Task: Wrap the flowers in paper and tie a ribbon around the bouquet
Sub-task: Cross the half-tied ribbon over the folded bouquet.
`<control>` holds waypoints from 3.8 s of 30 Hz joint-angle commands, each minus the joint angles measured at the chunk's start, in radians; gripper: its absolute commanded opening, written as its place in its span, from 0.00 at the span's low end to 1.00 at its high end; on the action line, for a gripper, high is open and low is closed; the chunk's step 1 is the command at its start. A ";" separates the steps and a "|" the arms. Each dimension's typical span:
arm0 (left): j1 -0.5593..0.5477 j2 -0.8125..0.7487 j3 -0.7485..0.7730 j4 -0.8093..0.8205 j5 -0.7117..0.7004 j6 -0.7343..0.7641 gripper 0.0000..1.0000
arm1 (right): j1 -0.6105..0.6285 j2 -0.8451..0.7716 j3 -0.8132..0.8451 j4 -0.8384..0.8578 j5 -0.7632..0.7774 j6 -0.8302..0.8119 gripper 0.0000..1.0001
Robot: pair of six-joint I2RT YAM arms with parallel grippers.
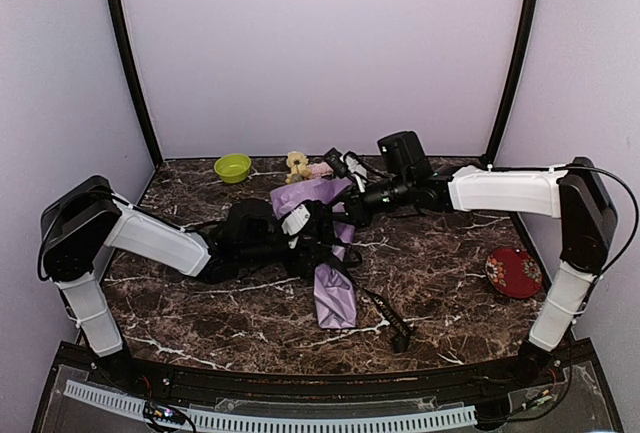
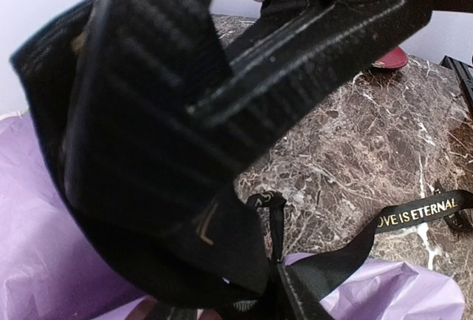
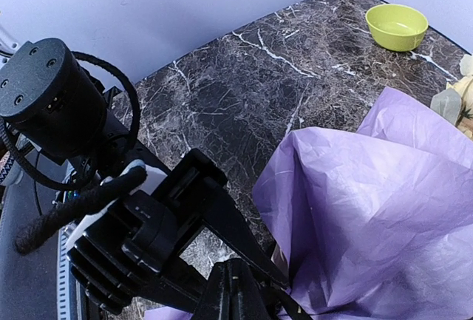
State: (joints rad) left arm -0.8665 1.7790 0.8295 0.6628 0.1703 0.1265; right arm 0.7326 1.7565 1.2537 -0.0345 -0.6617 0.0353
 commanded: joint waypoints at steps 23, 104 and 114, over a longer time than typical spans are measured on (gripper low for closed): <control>0.001 0.001 -0.112 0.237 0.034 0.102 0.00 | -0.123 0.005 0.027 -0.082 0.015 -0.035 0.55; 0.046 -0.186 -0.368 0.384 0.102 -0.017 0.56 | 0.015 0.187 0.112 -0.365 0.052 -0.351 0.00; 0.161 -0.327 -0.317 0.200 0.194 -0.289 0.65 | 0.046 0.191 0.158 -0.410 0.139 -0.389 0.00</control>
State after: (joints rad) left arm -0.7593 1.4715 0.4362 0.9360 0.2726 0.0017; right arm 0.7673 1.9755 1.3762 -0.4294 -0.5602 -0.3325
